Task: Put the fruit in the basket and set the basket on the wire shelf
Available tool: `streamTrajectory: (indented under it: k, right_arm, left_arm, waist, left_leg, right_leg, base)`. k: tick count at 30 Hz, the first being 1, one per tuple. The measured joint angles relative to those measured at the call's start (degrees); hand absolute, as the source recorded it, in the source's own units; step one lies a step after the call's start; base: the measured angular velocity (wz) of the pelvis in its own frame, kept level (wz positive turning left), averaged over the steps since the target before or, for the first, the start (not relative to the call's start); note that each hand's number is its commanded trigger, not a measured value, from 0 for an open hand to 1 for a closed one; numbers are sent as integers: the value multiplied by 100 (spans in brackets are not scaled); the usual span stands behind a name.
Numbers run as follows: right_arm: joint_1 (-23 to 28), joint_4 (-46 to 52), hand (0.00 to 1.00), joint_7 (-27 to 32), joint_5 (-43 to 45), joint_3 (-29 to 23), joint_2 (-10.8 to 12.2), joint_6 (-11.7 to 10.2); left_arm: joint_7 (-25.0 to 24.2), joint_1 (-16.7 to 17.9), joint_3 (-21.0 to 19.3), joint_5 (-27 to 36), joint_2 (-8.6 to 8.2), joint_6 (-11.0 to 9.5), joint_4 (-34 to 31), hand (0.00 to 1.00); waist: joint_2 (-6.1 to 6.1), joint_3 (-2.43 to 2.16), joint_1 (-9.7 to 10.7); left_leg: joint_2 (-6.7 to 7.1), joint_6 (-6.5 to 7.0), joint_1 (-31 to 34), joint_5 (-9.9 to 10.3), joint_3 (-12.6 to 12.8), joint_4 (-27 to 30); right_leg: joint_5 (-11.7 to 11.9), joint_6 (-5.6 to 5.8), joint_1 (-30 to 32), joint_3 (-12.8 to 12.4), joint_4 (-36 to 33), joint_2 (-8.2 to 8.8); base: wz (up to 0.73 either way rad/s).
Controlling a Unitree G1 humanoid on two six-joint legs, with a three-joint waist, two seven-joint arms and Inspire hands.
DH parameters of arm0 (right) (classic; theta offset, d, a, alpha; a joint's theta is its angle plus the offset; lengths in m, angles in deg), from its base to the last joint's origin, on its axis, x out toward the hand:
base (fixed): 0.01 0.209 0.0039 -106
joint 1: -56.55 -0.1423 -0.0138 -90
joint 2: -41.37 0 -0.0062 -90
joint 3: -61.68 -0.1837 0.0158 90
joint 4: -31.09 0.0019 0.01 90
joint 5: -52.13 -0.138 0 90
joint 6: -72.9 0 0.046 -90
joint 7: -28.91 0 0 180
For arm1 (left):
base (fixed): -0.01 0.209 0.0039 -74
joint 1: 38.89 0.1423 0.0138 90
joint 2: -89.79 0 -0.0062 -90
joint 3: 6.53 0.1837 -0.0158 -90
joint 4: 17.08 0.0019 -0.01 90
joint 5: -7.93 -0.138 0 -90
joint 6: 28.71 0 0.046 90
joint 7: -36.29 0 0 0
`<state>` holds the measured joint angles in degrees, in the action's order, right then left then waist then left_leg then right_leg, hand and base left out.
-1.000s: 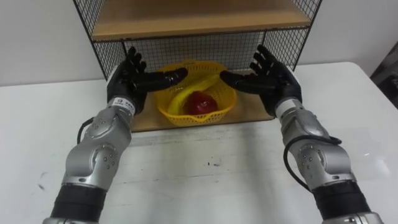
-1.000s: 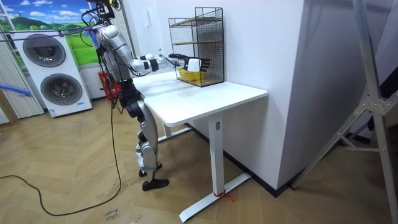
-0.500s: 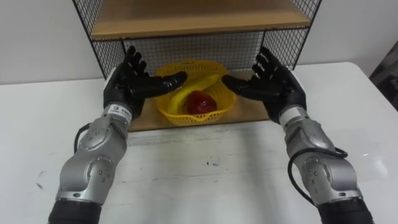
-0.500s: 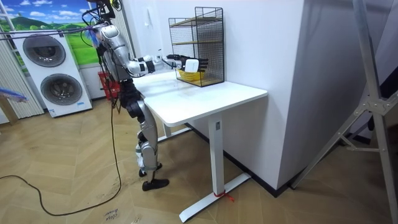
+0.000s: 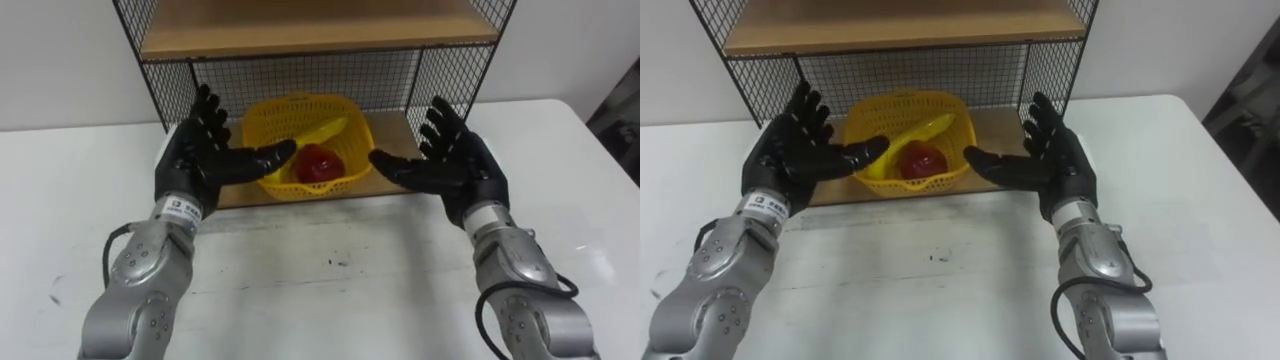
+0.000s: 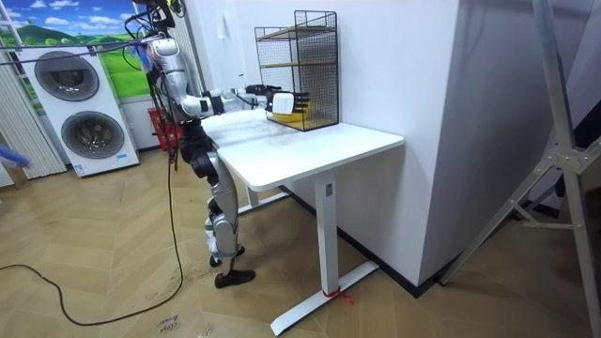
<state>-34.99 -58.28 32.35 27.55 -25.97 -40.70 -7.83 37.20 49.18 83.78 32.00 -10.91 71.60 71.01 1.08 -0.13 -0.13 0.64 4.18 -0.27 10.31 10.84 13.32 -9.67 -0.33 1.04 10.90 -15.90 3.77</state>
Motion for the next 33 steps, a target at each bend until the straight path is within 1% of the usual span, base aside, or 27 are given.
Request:
streamTrajectory:
  k: [1,4,6,9,11,13,14,16,18,20,21,22,23,24,25,28,29,31,33]
  right_arm:
    - [121,79,0,-68,12,-42,-1,-64]
    - [366,232,0,-117,32,-167,-11,-168]
    - [428,282,0,-166,30,-170,-20,-231]
    - [451,349,0,-269,111,-201,-36,-231]
    - [539,524,0,-349,277,-236,-63,-235]
    - [768,858,0,-475,351,-290,-77,-250]
    - [833,937,0,-533,351,-315,-78,-252]
    - [1023,1104,0,-631,331,-391,-91,-309]
    - [1134,1227,0,-703,339,-421,-95,-357]
    - [1239,1317,0,-787,367,-427,-96,-429]
    - [1324,1393,0,-861,387,-433,-102,-471]
    - [1407,1416,0,-987,406,-461,-114,-542]
    - [1453,1416,0,-1040,403,-499,-115,-574]
    - [1561,1416,0,-1109,380,-569,-115,-634]
    - [1679,1415,0,-1119,355,-625,-117,-685]
    - [1901,1410,0,-1135,360,-649,-125,-734]
    - [1933,1410,0,-1160,363,-648,-125,-738]
    - [2092,1419,0,-1179,364,-662,-125,-811]
    - [2117,1421,0,-1175,362,-782,-124,-811]
  left_arm:
    - [-24,128,-14,-2,-2,-31,-10,0]
    - [-45,368,-42,-2,14,-79,-111,0]
    - [-61,422,-50,-2,53,-117,-172,0]
    - [-185,450,-110,-3,96,-123,-427,0]
    - [-307,479,-206,-5,108,-185,-596,0]
    - [-435,747,-234,-3,167,-272,-872,0]
    - [-470,828,-234,-2,179,-288,-929,0]
    - [-589,1101,-235,-3,196,-321,-1029,0]
    - [-680,1290,-232,-12,196,-357,-1063,0]
    - [-812,1433,-232,-129,195,-364,-1063,0]
    - [-905,1518,-232,-187,195,-384,-1069,0]
    - [-985,1638,-233,-239,195,-444,-1105,0]
    - [-1023,1701,-233,-236,196,-484,-1118,0]
    - [-1079,1835,-233,-233,198,-596,-1125,0]
    - [-1107,1964,-237,-232,210,-663,-1125,0]
    - [-1157,2216,-235,-231,243,-754,-1125,0]
    - [-1169,2268,-235,-233,243,-793,-1125,0]
    - [-1239,2420,-254,-237,248,-850,-1131,0]
    - [-1362,2438,-306,-233,256,-856,-1156,0]
  waist:
    - [15,-15,-1]
    - [56,-42,-16]
    - [55,-44,-26]
    - [49,-47,-28]
    - [27,-44,-24]
    - [-27,-34,-8]
    - [-42,-36,-3]
    - [-105,-69,0]
    - [-136,-89,1]
    - [-142,-85,2]
    - [-142,-71,8]
    - [-133,-47,7]
    - [-126,-38,6]
    - [-111,-27,4]
    - [-93,-18,4]
    - [-65,-2,-3]
    - [-64,-2,2]
    - [-69,-8,11]
    - [-68,-10,10]
  left_leg:
    - [0,-1,-2,1,0,-5]
    - [-1,-3,3,3,-5,-17]
    - [0,-2,12,3,-6,-16]
    - [0,-2,53,3,-7,-15]
    - [-1,-2,81,1,-4,-10]
    - [-4,-3,104,-1,-4,20]
    - [-4,-3,109,0,-4,22]
    - [-5,-5,129,8,-10,1]
    - [-5,-5,156,8,-10,3]
    - [-6,-7,172,9,-12,8]
    - [-6,-8,180,9,-17,6]
    - [-6,-8,189,8,-19,3]
    - [-6,-8,198,8,-23,7]
    - [-6,-8,218,8,-33,19]
    - [-6,-9,248,9,-43,28]
    - [-6,-11,282,12,-44,31]
    - [-6,-11,291,13,-43,31]
    - [-5,-10,350,13,-44,41]
    - [-2,-9,382,12,-45,42]
  right_leg:
    - [-6,-1,1,-4,1,-1]
    - [-12,-1,32,5,10,-1]
    - [-11,-1,37,7,17,0]
    - [-10,-2,76,8,12,-1]
    - [-8,-4,77,11,9,0]
    - [-3,-7,97,18,13,-1]
    - [-3,-8,102,18,12,-1]
    - [-9,-4,107,25,10,1]
    - [-20,-5,131,33,10,4]
    - [-36,-6,146,41,4,6]
    - [-38,-7,164,50,4,7]
    - [-38,-7,200,59,4,9]
    - [-38,-7,204,67,5,11]
    - [-38,-8,215,78,5,12]
    - [-38,-8,227,88,5,12]
    - [-38,-8,234,89,5,13]
    - [-38,-8,241,84,6,12]
    - [-38,-7,324,82,-1,12]
    - [-37,-7,369,79,-15,16]
  base:
    - [0]
    - [0]
    - [0]
    - [0]
    - [0]
    - [0]
    - [0]
    - [0]
    - [0]
    - [0]
    - [0]
    - [0]
    - [4]
    - [6]
    - [5]
    - [0]
    - [0]
    - [0]
    - [0]
